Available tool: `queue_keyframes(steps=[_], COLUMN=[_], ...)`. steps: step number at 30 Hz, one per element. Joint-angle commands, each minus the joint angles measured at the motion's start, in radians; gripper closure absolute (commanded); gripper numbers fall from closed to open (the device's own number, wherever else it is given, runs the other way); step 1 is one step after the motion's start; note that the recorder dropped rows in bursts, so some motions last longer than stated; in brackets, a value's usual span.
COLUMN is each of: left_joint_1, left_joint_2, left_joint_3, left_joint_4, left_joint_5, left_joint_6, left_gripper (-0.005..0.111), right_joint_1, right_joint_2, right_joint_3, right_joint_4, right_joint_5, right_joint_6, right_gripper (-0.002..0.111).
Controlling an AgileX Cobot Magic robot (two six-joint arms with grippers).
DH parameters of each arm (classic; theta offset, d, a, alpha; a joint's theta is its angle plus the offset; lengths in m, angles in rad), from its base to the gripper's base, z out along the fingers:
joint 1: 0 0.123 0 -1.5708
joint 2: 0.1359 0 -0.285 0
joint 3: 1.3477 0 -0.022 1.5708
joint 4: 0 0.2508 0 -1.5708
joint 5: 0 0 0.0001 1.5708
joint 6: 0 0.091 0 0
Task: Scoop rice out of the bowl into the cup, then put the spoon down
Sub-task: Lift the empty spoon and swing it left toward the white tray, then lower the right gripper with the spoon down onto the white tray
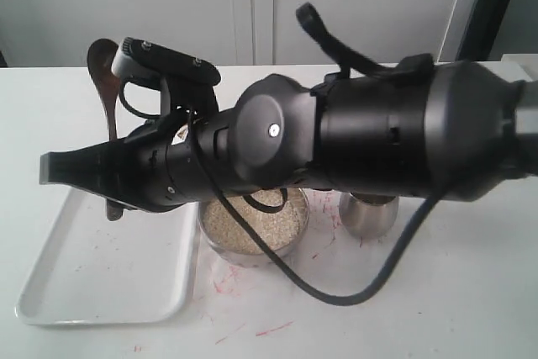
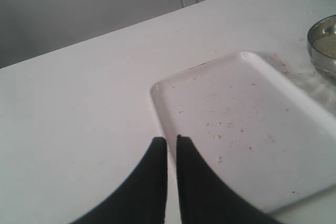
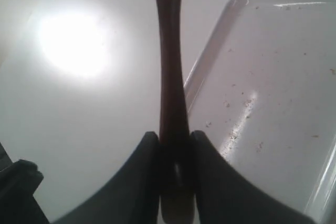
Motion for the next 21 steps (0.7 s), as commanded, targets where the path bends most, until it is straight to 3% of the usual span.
queue_keyframes(steps=[1, 21], left_joint_1=[0.002, 0.002], left_joint_2=[0.001, 0.001], left_joint_3=[-0.003, -0.003], left_joint_4=[0.000, 0.000], left_joint_5=[-0.003, -0.003], left_joint_6=[-0.005, -0.005], left_gripper=[0.092, 0.092], right_joint_1=[0.005, 0.040], right_joint_2=[0.057, 0.237], right_joint_3=[-0.035, -0.158], right_joint_4=[0.006, 0.001], right_joint_5=[-0.020, -0.021], right_joint_6=[0.003, 0.003], right_gripper=[0.108, 0.108])
